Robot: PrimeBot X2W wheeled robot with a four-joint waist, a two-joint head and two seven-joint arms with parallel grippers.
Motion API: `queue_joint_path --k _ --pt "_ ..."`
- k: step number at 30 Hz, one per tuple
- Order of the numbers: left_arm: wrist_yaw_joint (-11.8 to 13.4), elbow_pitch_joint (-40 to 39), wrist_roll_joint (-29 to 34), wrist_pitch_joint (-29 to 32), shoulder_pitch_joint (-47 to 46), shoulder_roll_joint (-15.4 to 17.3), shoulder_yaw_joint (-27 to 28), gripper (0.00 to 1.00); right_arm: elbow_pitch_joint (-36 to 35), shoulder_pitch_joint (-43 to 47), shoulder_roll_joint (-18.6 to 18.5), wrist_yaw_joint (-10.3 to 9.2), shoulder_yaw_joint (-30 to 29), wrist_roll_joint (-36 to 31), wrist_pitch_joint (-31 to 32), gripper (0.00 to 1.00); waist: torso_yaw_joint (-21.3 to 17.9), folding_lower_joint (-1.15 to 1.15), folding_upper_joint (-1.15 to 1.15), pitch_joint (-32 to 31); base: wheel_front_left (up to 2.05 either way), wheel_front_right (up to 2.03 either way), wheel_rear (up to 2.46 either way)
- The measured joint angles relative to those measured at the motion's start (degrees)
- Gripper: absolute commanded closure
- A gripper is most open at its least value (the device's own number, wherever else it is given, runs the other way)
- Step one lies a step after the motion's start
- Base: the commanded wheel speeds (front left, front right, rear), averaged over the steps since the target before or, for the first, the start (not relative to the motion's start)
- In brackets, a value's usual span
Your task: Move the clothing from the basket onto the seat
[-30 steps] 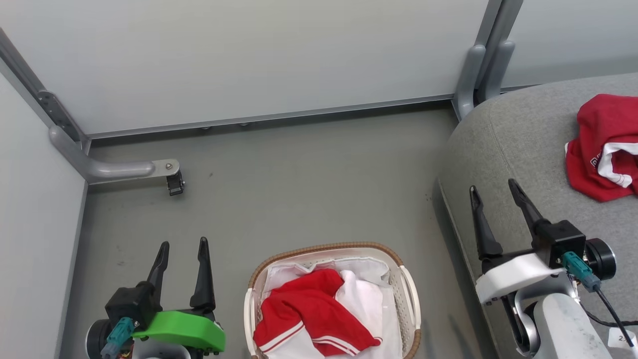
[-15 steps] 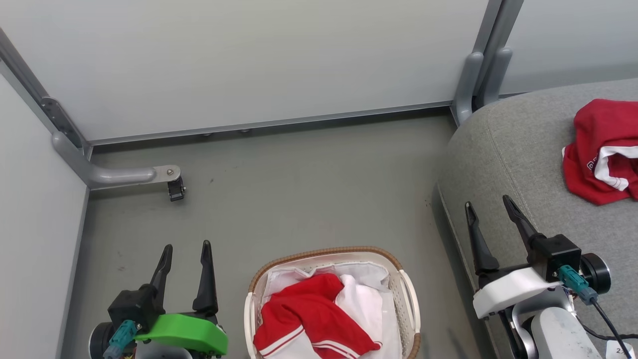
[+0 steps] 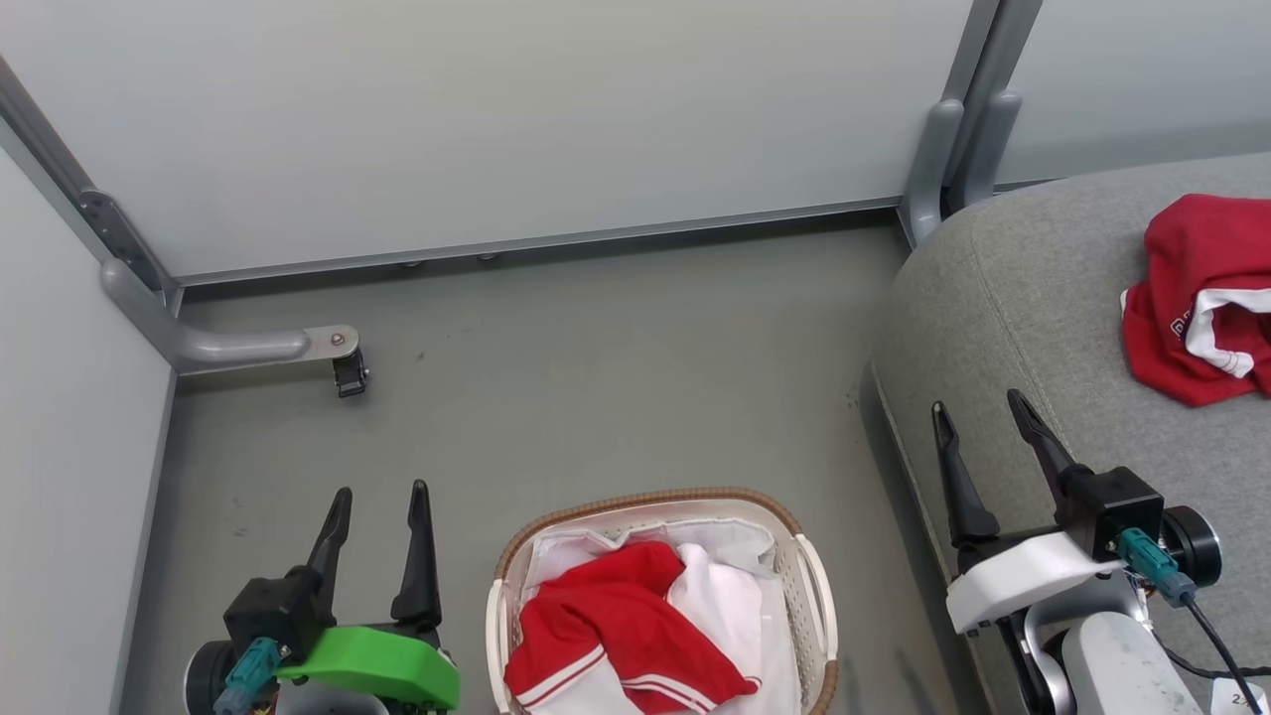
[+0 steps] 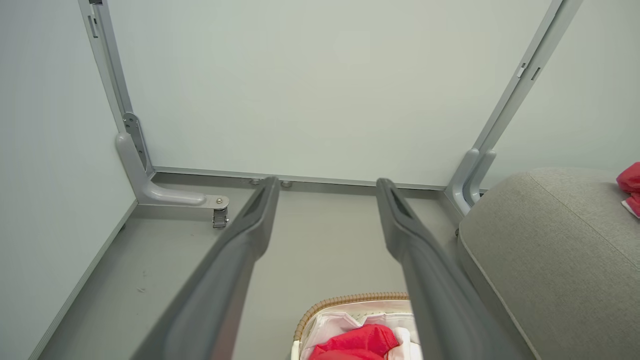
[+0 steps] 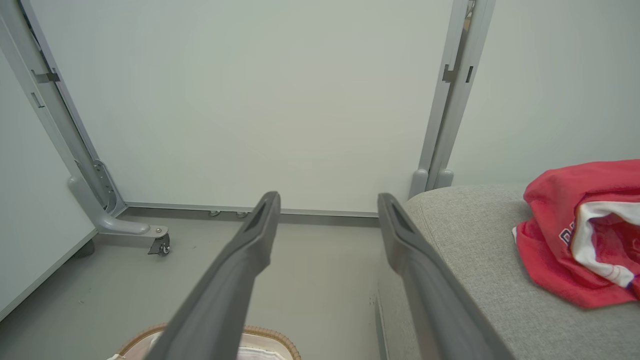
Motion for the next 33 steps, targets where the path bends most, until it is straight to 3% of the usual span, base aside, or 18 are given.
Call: queue_joint_path --k 6,14,25,33 --pt "-0.57 0.83 1.45 -0.01 -1.00 0.00 -1.54 0.00 -0.62 -0.12 0.00 0.00 -0.54 0.45 0.00 0.00 -0.09 0.00 0.00 0.90 0.00 0.00 0.00" --pt "-2.25 6.22 5.43 -0.01 -8.98 -0.01 -6.08 0.00 -1.96 -2.23 0.01 0.00 -1.65 0.38 0.00 0.00 -0.65 0.00 0.00 3.65 0.00 0.00 0.00" --pt "-3.02 30.27 8.80 0.92 -25.70 0.08 -17.64 0.00 -2.91 -7.92 -0.01 0.00 -1.52 -0.48 0.00 0.00 -3.09 0.00 0.00 11.54 0.00 0.00 0.00" --pt "-3.22 43.88 5.99 4.82 -33.56 1.26 -27.40 0.00 -4.24 -11.72 -0.03 0.00 -1.00 -0.36 0.01 0.00 -6.15 0.00 0.00 19.06 0.00 0.00 0.00"
